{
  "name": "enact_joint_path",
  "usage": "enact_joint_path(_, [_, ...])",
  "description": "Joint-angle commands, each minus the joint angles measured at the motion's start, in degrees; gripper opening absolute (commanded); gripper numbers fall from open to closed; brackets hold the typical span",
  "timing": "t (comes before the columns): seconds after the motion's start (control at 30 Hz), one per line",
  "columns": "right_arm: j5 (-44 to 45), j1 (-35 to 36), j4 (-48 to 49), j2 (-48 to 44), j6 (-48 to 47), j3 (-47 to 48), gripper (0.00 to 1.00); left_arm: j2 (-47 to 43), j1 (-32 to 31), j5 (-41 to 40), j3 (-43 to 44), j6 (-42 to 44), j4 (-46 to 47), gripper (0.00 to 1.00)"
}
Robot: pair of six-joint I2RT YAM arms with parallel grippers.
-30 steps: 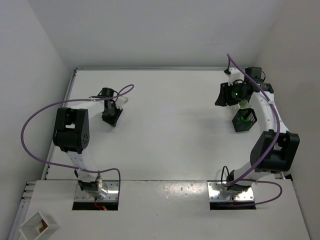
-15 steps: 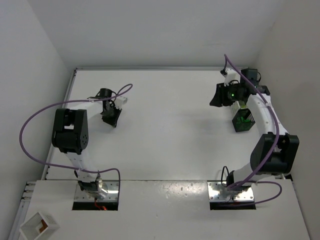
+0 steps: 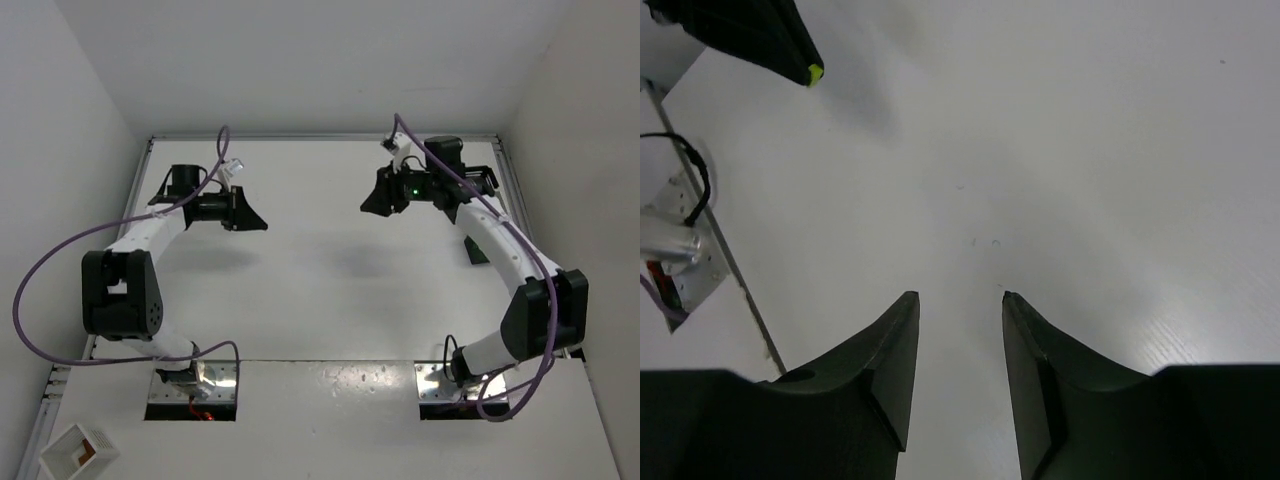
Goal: Sort the legos into containers by color
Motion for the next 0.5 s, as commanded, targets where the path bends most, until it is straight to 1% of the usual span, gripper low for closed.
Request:
enact_joint_path(0.0, [-2.1,3.3,5.0,-3.2,-5.8,-0.5,0.40,-2.2,-1.2,16.7,0.9,-9.4,5.4,0.04])
enact_joint_path(0.03, [-2.1,4.1,5.0,-4.0,-7.6,-1.1,0.40,-2.2,-1.2,20.0,0.9,-10.2,5.4,0.04])
enact_joint_path(0.07, [-2.1,5.3,6.5,-4.7,-8.6,-2.2,0.41,-1.6,-1.7,21.4,0.9,-10.9,5.4,0.04])
enact_joint_path(0.1, [-2.6,5.9,10.9,-6.2,-8.6,-3.2,0.41,-1.6,-1.7,22.5,0.9,-12.0,5.4,0.04])
enact_joint_path(0.17, [-3.8,6.8,16.5,-6.7,-8.1,-6.3,0.41,-1.6,-1.7,25.3,0.4,-12.0,5.4,0.04])
enact_joint_path(0.2, [-4.7,7.8,22.7,-6.7,-7.2,-7.5,0.41,-1.6,-1.7,26.0,-0.1,-12.6,5.4,0.04])
enact_joint_path(0.23, [-5.7,8.3,25.8,-6.7,-6.3,-9.4,0.41,-1.6,-1.7,26.5,-0.1,-12.6,5.4,0.04])
enact_joint_path(0.3, [-7.7,11.1,31.0,-5.7,-4.8,-9.9,0.42,-3.3,-1.7,27.2,-1.4,-12.6,5.4,0.04])
enact_joint_path(0.37, [-9.5,13.2,32.5,-2.8,-4.8,-9.9,0.42,-4.4,-1.7,27.7,-2.0,-12.6,5.4,0.04])
enact_joint_path(0.47, [-9.5,17.4,33.8,-0.6,-8.3,-9.3,0.40,-6.2,-1.7,27.7,-2.6,-13.1,5.4,0.04])
